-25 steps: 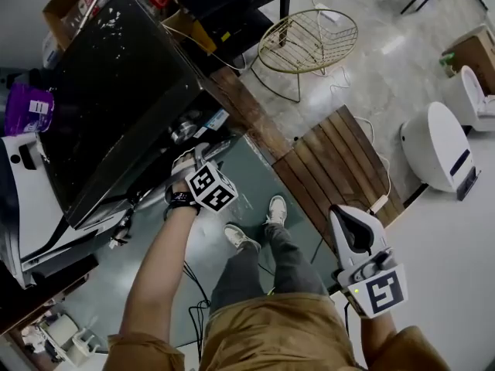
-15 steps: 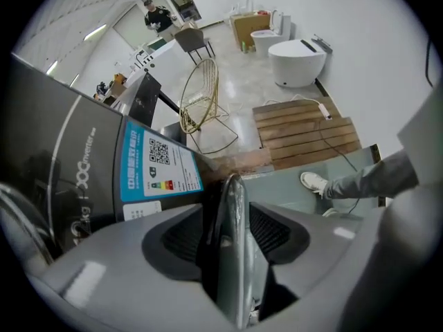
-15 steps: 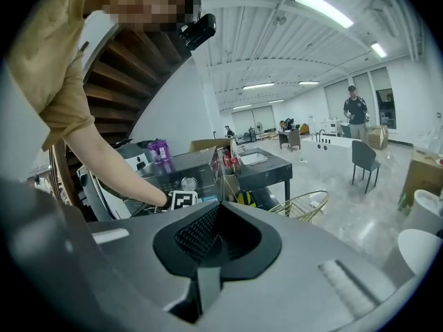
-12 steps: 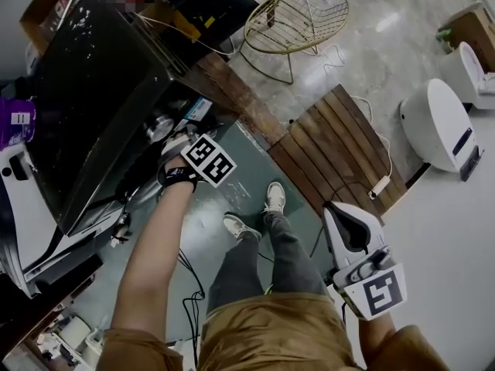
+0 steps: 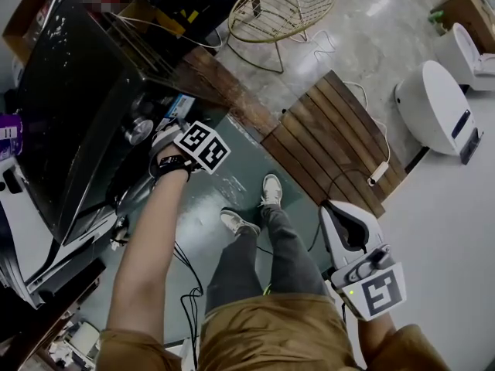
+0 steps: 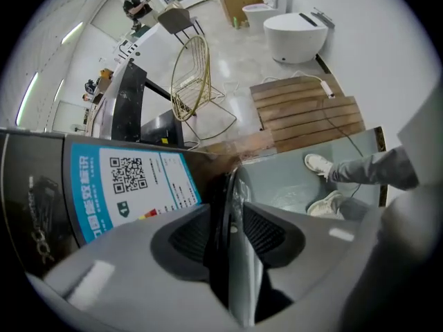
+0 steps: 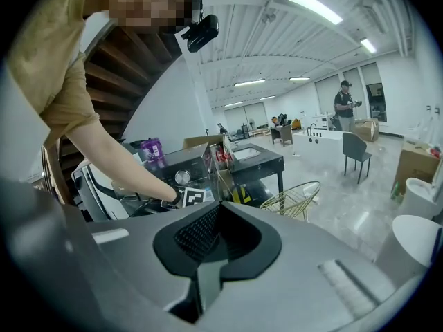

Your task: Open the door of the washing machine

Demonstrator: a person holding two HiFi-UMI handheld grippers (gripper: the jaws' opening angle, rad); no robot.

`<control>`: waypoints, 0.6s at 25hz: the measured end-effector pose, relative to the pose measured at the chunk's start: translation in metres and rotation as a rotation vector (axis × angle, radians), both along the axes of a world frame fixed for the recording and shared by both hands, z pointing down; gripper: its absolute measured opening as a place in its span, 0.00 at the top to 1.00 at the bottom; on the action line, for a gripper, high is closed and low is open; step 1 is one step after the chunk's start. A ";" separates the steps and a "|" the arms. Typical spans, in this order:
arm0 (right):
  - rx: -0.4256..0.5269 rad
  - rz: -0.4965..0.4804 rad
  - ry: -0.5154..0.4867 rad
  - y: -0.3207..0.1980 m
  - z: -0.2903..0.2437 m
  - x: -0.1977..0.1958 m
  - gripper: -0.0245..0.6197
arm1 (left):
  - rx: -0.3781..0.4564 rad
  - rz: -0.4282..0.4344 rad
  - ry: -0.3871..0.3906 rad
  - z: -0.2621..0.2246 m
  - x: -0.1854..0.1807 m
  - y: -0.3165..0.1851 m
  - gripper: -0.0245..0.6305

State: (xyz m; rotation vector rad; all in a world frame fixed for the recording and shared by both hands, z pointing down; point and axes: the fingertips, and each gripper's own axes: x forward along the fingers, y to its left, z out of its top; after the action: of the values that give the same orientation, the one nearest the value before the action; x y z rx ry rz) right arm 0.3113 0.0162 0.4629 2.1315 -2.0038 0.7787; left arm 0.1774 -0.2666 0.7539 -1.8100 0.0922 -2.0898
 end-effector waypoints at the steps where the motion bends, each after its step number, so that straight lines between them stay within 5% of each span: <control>1: -0.002 0.002 -0.002 0.001 0.001 0.000 0.95 | 0.010 0.011 -0.024 0.003 -0.002 -0.001 0.67; 15: -0.020 0.026 -0.021 0.010 0.014 -0.002 0.95 | 0.111 0.110 -0.308 0.030 -0.024 -0.011 0.67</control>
State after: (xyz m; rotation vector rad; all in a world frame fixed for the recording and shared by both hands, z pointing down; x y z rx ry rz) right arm 0.3089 0.0264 0.4770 2.1510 -1.9736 0.8253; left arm 0.1532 -0.2773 0.7835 -1.3815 0.0257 -2.2092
